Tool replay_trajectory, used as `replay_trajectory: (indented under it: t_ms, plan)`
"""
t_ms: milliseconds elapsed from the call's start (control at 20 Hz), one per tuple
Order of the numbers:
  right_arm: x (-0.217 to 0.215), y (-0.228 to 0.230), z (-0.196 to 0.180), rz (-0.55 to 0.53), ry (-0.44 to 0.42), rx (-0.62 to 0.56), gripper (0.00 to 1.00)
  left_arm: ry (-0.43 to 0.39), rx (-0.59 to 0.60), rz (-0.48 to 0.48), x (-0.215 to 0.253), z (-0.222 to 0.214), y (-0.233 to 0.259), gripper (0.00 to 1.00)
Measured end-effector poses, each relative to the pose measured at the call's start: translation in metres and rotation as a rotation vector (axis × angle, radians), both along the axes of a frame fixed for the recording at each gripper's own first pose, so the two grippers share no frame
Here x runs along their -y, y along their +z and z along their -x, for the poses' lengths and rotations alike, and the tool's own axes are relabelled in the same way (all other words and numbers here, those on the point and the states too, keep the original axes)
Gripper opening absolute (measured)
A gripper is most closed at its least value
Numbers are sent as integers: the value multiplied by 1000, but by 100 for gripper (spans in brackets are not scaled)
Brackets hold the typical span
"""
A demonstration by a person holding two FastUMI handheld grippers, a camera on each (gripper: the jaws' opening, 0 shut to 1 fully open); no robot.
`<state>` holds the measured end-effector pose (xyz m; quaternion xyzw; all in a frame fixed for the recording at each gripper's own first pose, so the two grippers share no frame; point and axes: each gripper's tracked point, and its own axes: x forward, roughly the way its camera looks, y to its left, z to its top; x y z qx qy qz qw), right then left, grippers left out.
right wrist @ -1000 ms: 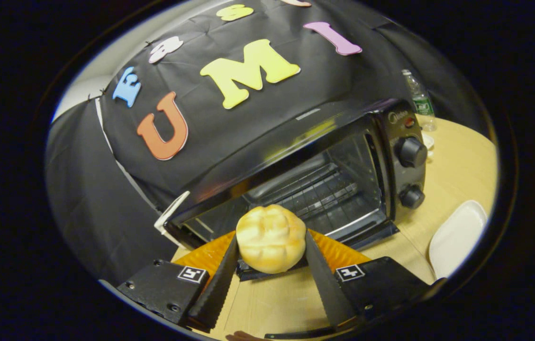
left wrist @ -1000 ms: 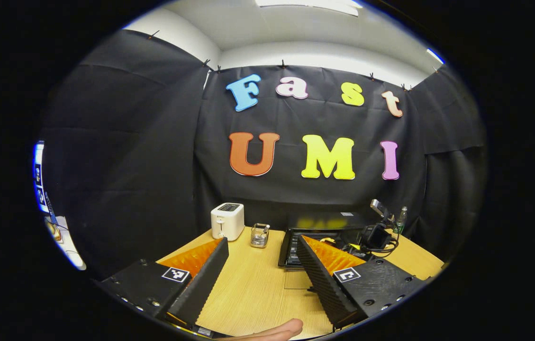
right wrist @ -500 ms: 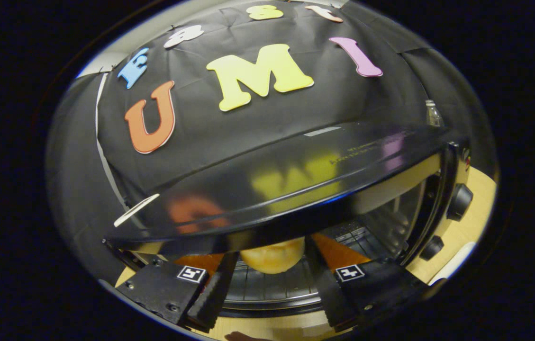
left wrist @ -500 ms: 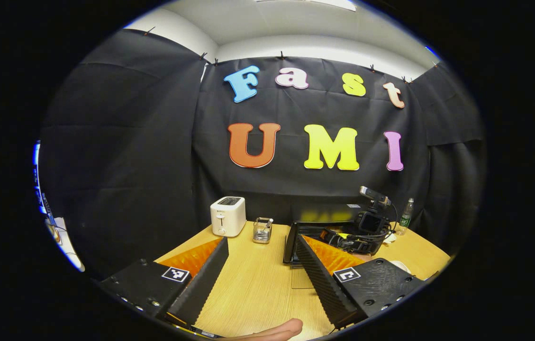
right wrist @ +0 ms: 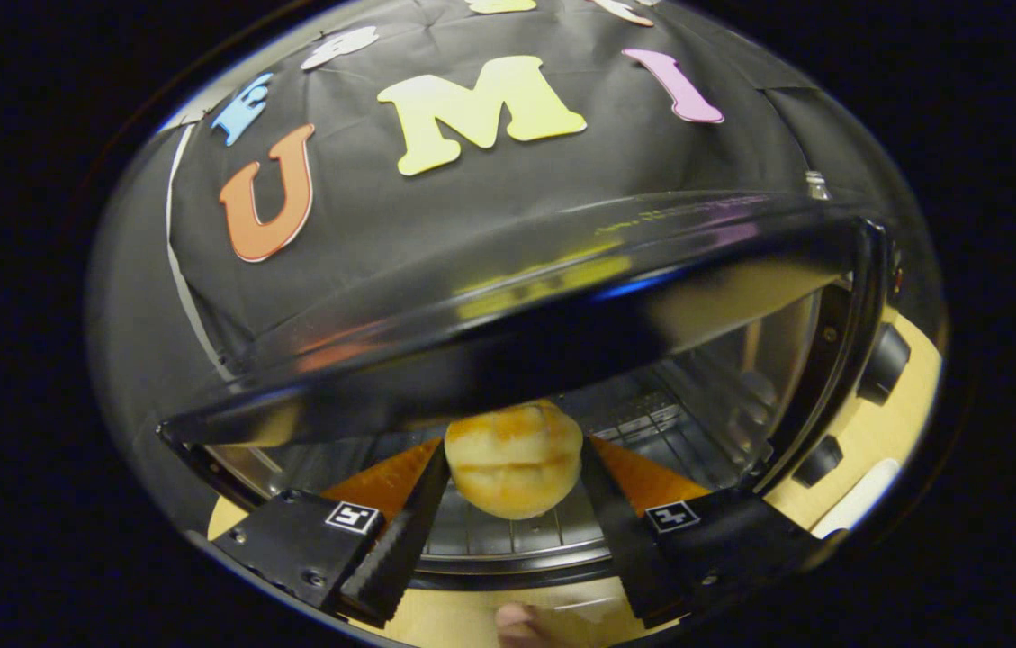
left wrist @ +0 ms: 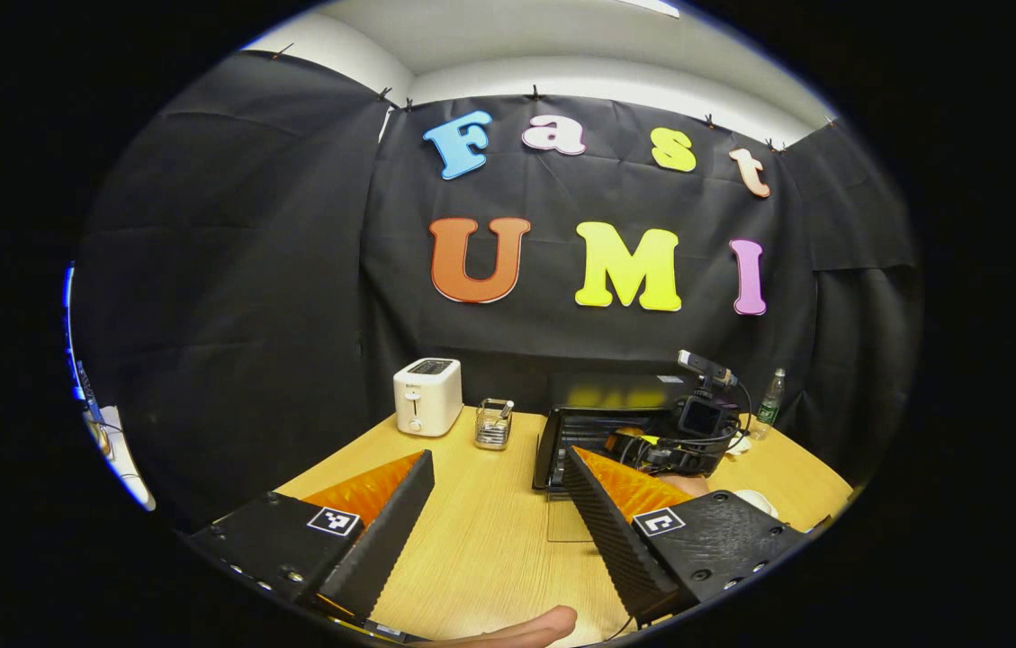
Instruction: Open the electric oven with the left hand, put the food in, and close the electric oven.
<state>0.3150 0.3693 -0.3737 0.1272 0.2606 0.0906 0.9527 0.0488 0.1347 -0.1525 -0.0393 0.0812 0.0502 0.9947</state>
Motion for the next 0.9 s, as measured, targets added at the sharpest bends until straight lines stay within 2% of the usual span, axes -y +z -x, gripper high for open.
replay_trajectory:
  t_ms: [50,200,250,350,400,500,550,650,700,750,900]
  plan:
    - [-1,2,2,-11,14,8,93,-1,-1,-3,2,4,2,95]
    - [-2,14,4,28,89,60,92,-19,1,-8,13,17,6,94]
    - [-2,18,6,53,94,75,97,-25,2,-10,16,21,7,95]
    - [4,20,15,62,95,70,94,-27,2,-9,19,27,7,94]
    - [7,26,22,45,95,73,98,-28,-5,-7,21,30,6,95]
    - [15,42,40,23,106,80,95,-31,-16,-3,25,32,4,95]
    - [19,51,49,15,106,93,98,-31,-21,-3,27,33,3,95]
    - [32,71,66,8,110,118,94,-31,-37,-11,29,33,-2,95]
    - [39,81,76,5,113,131,98,-30,-46,-17,31,33,-4,95]
    - [45,93,86,-8,119,149,94,-28,-55,-21,32,33,-8,95]
    - [72,123,115,-9,123,190,94,-35,-81,-16,41,32,-18,95]
